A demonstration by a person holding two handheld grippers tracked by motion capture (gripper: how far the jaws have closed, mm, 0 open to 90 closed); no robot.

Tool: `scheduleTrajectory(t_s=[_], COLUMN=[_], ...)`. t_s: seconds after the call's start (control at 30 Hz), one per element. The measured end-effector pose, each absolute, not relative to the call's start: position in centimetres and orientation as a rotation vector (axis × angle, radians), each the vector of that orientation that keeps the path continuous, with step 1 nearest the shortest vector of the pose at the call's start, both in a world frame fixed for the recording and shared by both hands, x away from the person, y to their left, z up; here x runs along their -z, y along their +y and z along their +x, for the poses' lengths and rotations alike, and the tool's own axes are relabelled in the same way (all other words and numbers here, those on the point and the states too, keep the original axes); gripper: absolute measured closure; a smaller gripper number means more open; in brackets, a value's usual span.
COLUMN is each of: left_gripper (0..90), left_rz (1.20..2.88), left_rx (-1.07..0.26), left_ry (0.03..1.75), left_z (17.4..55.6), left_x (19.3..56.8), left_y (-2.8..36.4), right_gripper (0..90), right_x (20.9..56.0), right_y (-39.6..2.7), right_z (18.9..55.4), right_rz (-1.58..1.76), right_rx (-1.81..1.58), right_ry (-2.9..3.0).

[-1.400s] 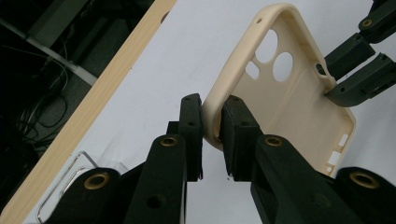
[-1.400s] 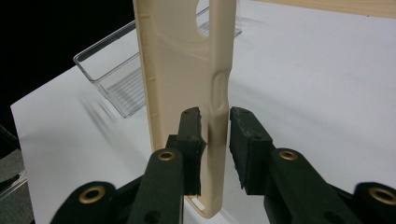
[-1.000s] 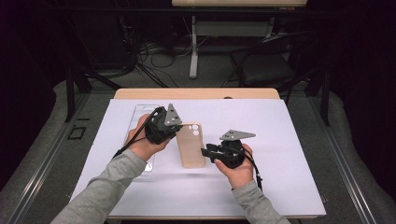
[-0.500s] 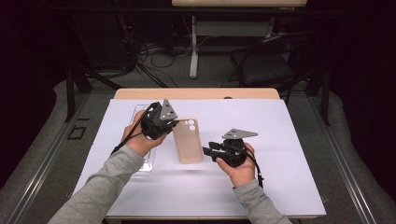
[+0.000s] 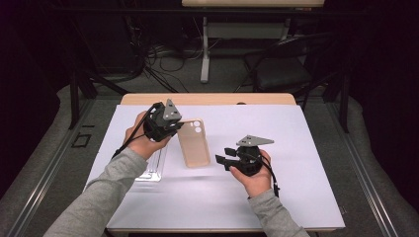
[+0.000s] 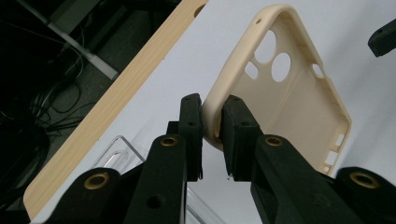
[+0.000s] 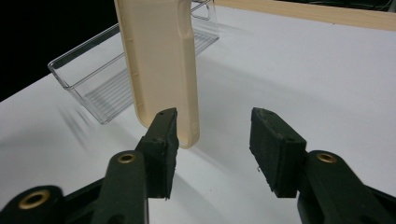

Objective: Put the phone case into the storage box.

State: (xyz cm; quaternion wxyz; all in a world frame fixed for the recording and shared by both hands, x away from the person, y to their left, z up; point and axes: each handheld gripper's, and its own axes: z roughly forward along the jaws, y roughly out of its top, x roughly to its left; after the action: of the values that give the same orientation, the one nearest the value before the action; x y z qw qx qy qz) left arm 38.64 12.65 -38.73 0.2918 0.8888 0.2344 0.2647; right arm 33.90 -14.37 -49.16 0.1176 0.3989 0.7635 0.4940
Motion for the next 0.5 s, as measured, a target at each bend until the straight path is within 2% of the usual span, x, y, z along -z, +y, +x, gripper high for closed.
scheduleTrajectory(t_s=[0.5], left_gripper=[79.7], left_rz=[2.331], left_rx=[-0.669], left_ry=[0.647], left_z=[39.5], left_x=[38.2], left_y=[13.9], right_gripper=[50.0], right_x=[48.9], right_y=[-14.5], right_z=[33.4], right_rz=[1.163], right_rx=[-1.427], right_ry=[2.224])
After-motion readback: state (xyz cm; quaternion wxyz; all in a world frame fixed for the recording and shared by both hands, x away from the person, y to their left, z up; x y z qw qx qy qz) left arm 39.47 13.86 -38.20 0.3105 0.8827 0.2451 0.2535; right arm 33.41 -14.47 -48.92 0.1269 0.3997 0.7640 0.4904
